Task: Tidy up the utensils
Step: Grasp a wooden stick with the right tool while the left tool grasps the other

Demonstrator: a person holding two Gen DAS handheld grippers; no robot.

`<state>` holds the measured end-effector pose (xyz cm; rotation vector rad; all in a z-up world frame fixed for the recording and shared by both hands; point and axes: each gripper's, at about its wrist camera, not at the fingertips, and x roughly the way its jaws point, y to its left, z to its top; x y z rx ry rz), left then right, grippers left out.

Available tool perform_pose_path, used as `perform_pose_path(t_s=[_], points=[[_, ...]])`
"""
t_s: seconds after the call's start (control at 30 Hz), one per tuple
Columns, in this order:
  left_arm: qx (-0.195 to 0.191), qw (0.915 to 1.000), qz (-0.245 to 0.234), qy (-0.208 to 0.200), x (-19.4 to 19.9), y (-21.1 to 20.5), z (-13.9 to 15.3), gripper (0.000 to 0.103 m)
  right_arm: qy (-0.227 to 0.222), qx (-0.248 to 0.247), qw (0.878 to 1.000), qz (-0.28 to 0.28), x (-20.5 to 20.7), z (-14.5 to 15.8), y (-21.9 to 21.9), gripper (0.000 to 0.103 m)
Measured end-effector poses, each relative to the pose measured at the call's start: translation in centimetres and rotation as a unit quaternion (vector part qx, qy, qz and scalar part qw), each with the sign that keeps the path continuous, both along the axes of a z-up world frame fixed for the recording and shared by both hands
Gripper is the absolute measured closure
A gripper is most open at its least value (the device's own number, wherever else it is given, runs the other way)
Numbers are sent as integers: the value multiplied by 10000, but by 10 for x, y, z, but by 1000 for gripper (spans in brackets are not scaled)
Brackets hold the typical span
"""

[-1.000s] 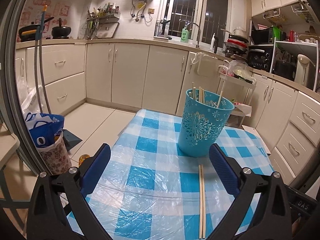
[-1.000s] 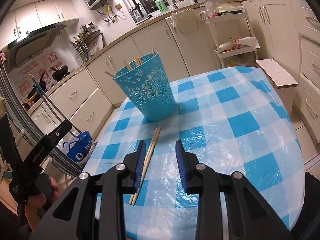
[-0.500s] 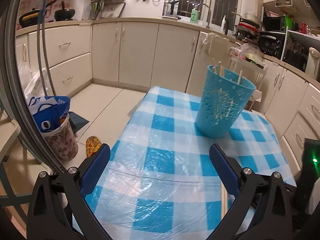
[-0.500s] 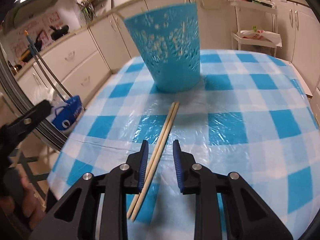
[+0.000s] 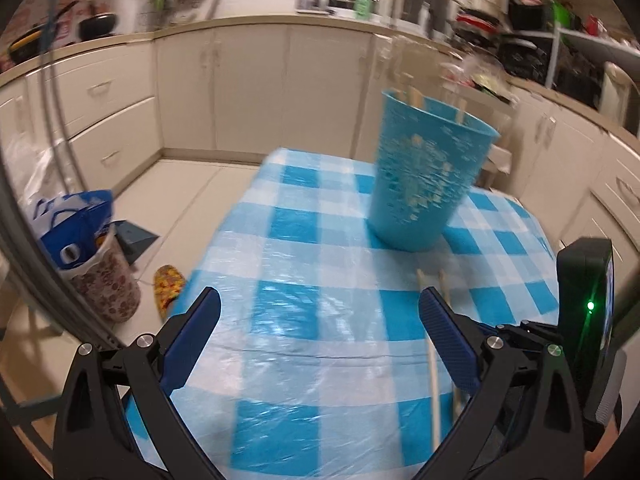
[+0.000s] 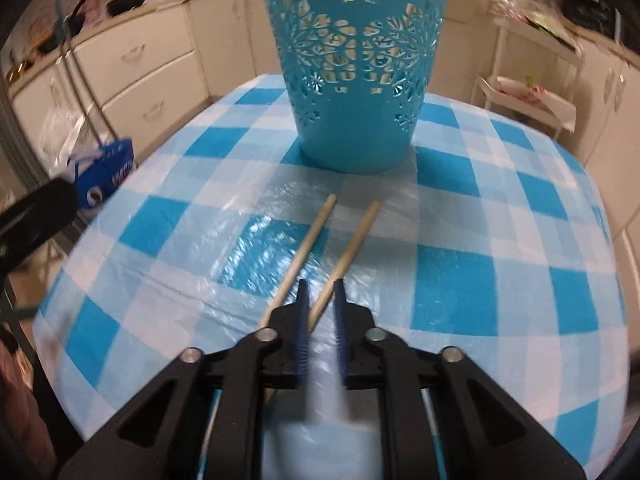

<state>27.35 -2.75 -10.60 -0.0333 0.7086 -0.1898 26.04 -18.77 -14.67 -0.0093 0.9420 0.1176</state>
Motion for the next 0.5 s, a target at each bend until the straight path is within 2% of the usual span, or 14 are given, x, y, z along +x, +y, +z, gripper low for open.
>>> perform_pose_path(t_s=[0.1,0.23,0.3,0.43,0.5], points=[[297,9984,-471,103,10,-30,-7,8,48,-2,10000,-36,-12,3,-21,97],[697,9911,-1047,427,29,-78,-26,11,190,154,9994,-236,-26,3,-57,97],[797,9880,-1161,635,37,-92,-35,19,216,193,9992,-266,-29,3,-64,97],[842,9847,-1197,944,46,-106,-48,27,249,255,9990,-276,-25,2,-70,95],[876,9826,-1243,1064,49,-109,-54,42,209,202,9994,-210,-22,2,-67,95]])
